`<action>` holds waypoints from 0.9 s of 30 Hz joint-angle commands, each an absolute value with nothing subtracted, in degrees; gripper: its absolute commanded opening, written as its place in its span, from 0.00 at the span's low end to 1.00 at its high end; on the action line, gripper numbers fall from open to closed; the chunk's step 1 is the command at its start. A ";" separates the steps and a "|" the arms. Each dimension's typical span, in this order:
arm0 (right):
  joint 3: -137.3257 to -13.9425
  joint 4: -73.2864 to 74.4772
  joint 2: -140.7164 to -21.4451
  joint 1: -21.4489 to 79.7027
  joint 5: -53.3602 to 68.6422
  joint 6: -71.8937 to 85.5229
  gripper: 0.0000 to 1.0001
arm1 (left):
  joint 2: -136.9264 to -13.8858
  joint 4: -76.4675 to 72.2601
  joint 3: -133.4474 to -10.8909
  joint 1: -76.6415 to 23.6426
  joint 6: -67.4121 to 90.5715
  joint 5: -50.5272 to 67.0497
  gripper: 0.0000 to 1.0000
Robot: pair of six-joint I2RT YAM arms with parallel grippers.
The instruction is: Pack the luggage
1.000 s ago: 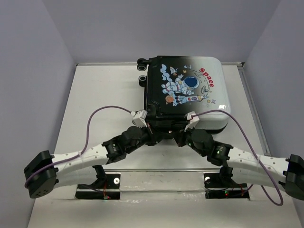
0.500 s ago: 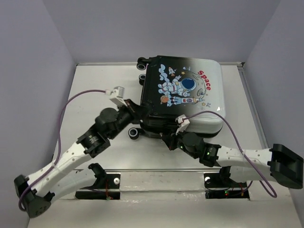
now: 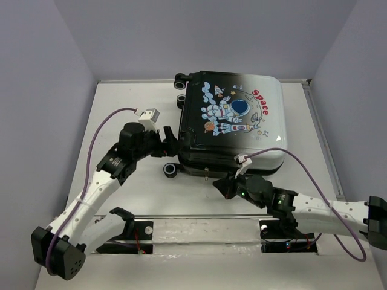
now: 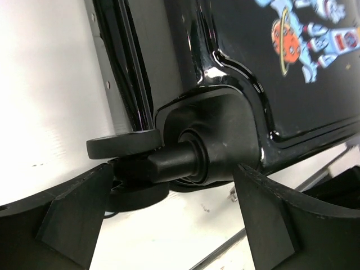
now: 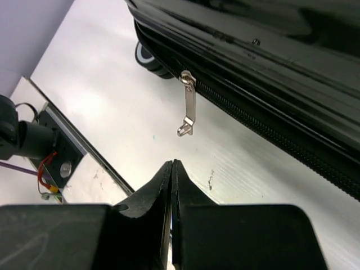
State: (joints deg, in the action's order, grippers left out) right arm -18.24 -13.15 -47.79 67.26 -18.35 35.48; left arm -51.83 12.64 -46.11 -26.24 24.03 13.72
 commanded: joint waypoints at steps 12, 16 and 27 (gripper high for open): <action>-33.90 2.96 -47.46 67.76 -13.81 34.74 0.80 | -59.50 6.51 -46.23 -25.93 14.94 30.93 0.92; -49.43 13.50 -50.09 67.76 -20.33 27.97 0.89 | -59.77 4.84 -44.22 -25.93 15.55 30.50 0.91; -62.40 24.34 -55.19 26.22 -36.83 20.13 1.00 | -62.14 3.17 -43.68 -25.93 15.38 33.57 0.73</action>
